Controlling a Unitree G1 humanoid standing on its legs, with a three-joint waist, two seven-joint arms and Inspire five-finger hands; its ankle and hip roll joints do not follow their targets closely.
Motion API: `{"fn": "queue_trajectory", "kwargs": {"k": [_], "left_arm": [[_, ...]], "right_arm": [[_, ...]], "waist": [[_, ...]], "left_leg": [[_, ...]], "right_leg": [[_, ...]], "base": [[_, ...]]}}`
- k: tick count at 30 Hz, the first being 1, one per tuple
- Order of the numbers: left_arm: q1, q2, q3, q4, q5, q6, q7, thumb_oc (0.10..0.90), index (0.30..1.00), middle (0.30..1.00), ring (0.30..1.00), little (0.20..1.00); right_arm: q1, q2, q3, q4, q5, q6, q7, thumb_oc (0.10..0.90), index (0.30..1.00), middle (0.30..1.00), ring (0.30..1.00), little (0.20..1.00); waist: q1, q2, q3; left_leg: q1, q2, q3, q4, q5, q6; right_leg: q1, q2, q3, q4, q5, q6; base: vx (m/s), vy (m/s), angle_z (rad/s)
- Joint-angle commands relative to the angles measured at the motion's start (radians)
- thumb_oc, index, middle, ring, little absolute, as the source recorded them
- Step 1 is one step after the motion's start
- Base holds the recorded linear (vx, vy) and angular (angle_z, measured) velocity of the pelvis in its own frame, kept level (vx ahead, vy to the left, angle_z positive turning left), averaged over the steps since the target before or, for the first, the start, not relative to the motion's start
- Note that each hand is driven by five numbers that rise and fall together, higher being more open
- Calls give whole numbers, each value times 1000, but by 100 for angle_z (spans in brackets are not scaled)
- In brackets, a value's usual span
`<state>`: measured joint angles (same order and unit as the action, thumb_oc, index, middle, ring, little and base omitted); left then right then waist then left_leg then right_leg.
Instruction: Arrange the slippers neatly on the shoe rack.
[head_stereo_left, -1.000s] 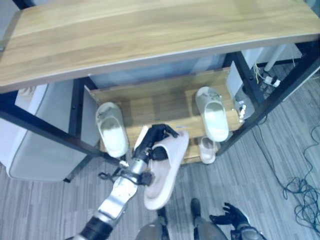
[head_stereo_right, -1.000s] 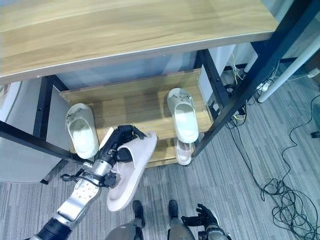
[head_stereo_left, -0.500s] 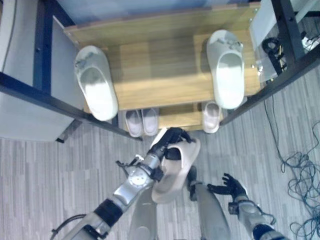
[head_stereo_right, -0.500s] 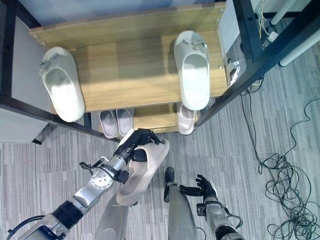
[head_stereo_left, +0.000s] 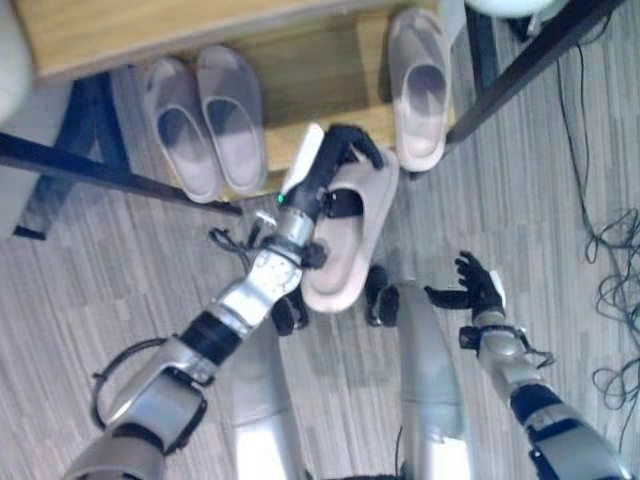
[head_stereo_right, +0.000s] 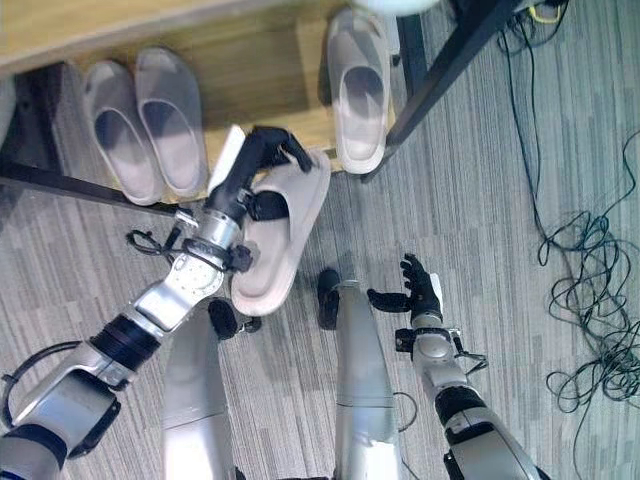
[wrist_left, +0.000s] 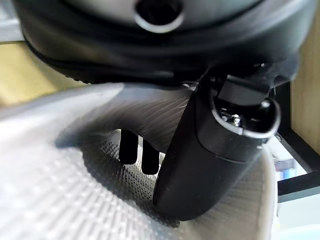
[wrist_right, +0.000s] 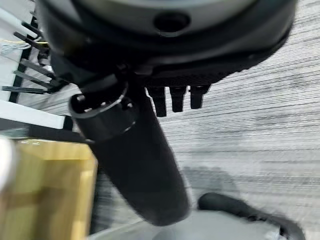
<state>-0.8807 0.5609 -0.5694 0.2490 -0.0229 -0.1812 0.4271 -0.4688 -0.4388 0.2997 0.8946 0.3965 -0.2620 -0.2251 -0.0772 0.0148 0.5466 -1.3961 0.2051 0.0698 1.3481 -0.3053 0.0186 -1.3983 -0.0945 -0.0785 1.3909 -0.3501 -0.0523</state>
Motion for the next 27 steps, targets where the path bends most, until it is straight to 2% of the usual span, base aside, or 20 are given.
{"fn": "queue_trajectory", "kwargs": {"k": [1, 2, 3, 5, 6, 7, 8, 9, 12, 17, 20, 27], "left_arm": [[-76, 31, 71, -140, 84, -89, 121, 400, 300, 300, 300, 300], [-105, 62, 80, -146, 102, -82, 143, 400, 300, 300, 300, 300], [-148, 111, 101, -143, 117, -72, 197, 400, 300, 300, 300, 300], [-172, 134, 101, -138, 121, -67, 217, 400, 300, 300, 300, 300], [-200, 180, 113, -132, 128, -53, 259, 400, 300, 300, 300, 300], [-202, 180, 112, -131, 127, -53, 260, 400, 300, 300, 300, 300], [-205, 201, 120, -133, 129, -46, 288, 400, 300, 300, 300, 300], [-205, 201, 119, -132, 129, -46, 289, 400, 300, 300, 300, 300], [-231, 225, 104, -76, 99, -37, 333, 400, 300, 300, 300, 300], [-259, 267, 77, -29, 101, -19, 362, 400, 300, 300, 300, 300], [-321, 293, 43, 53, 57, -15, 364, 400, 300, 300, 300, 300], [-423, 291, -14, 154, 33, 0, 320, 400, 300, 300, 300, 300]], "right_arm": [[135, -27, -35, -122, 31, -62, -28, 800, 900, 900, 900, 900], [137, -41, -47, -164, 34, -70, -30, 800, 900, 900, 900, 900], [147, -69, -66, -259, 33, -93, -32, 800, 900, 900, 900, 900], [160, -82, -80, -313, 31, -101, -30, 800, 900, 900, 900, 900], [167, -98, -96, -372, 45, -118, -35, 800, 900, 900, 900, 900], [169, -98, -97, -376, 45, -116, -36, 800, 900, 900, 900, 900], [189, -112, -114, -435, 40, -128, -46, 800, 900, 900, 900, 900], [192, -112, -114, -438, 39, -126, -47, 800, 900, 900, 900, 900], [247, -136, -128, -530, 40, -133, -50, 800, 900, 900, 900, 900], [307, -154, -149, -595, 49, -134, -48, 800, 900, 900, 900, 900], [338, -179, -139, -608, 50, -128, -39, 800, 900, 900, 900, 900], [321, -200, -128, -635, 58, -120, -14, 800, 900, 900, 900, 900]], "waist": [[-18, 33, -91], [-23, 32, -86], [-30, 31, -76], [-34, 32, -74], [-39, 33, -55], [-39, 33, -51], [-40, 35, -27], [-41, 35, -27], [-55, 27, -27], [-67, 16, -27], [-83, 6, -27], [-103, 17, -27]], "left_leg": [[1, 8, -86, 77, -150, -16], [-32, 14, -89, 127, -170, -14], [-94, 14, -102, 235, -203, -9], [-130, 16, -112, 298, -228, -8], [-173, 17, -121, 396, -257, -4], [-173, 17, -123, 406, -265, -5], [-174, 9, -141, 481, -296, -4], [-174, 9, -142, 488, -302, -5], [-174, 11, -171, 595, -349, -5], [-174, 12, -185, 677, -389, 0], [-174, 17, -196, 752, -425, 11], [-174, 22, -199, 808, -451, 23]], "right_leg": [[-1, -75, 11, 42, -159, 120], [-31, -79, 11, 89, -181, 118], [-91, -82, 19, 193, -212, 122], [-130, -85, 23, 257, -237, 122], [-171, -86, 33, 360, -264, 122], [-171, -86, 34, 370, -271, 122], [-172, -85, 41, 453, -304, 125], [-172, -86, 42, 460, -310, 126], [-172, -88, 75, 581, -358, 127], [-172, -87, 105, 669, -395, 125], [-172, -80, 126, 734, -421, 128], [-172, -67, 145, 784, -448, 133]], "base": [[105, 35, -18], [135, 24, -17], [170, 35, -13], [146, 33, -6], [112, 31, 0], [185, 54, 7], [119, 27, 2], [177, 48, -9], [109, 37, -8], [71, 49, -7], [65, 54, -14], [55, 45, -20]]}}
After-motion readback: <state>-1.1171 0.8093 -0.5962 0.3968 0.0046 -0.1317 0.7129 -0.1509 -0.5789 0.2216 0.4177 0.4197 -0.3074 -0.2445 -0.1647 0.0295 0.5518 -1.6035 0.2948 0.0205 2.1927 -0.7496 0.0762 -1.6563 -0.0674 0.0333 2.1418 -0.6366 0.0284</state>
